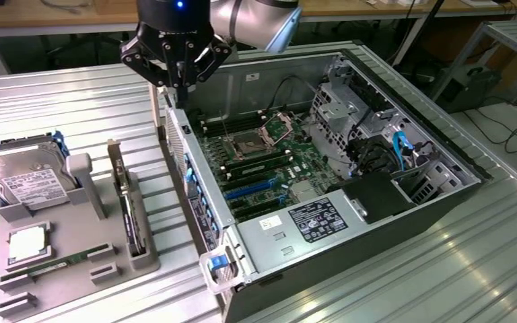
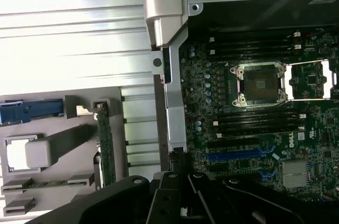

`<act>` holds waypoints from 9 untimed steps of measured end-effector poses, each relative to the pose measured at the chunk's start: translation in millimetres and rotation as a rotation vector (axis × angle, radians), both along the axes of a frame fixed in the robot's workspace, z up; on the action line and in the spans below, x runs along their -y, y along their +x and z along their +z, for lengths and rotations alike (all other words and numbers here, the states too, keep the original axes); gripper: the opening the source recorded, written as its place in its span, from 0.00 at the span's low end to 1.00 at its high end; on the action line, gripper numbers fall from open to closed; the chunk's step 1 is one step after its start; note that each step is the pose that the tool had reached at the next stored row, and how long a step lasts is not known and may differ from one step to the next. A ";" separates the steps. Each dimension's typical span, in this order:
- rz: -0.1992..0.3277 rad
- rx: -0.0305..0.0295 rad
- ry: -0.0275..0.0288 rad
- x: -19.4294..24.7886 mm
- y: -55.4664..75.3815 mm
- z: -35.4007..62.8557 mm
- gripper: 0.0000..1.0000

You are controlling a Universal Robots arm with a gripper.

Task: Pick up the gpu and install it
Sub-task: 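Reach for the gpu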

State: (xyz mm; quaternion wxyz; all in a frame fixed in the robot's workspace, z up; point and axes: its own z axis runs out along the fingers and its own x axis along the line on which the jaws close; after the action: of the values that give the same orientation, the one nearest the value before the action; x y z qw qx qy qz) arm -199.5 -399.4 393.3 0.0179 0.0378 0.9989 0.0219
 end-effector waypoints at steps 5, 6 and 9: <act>0.000 0.0000 0.0000 0.2 -7.5 0.0 0.11; 0.000 0.0000 -0.0001 0.2 -9.0 0.0 0.11; 0.000 0.0000 0.0000 0.3 -12.9 0.0 0.11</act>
State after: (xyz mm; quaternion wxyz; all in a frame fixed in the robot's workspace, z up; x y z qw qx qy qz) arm -212.4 -399.6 393.3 0.0178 0.0378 0.9989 0.0219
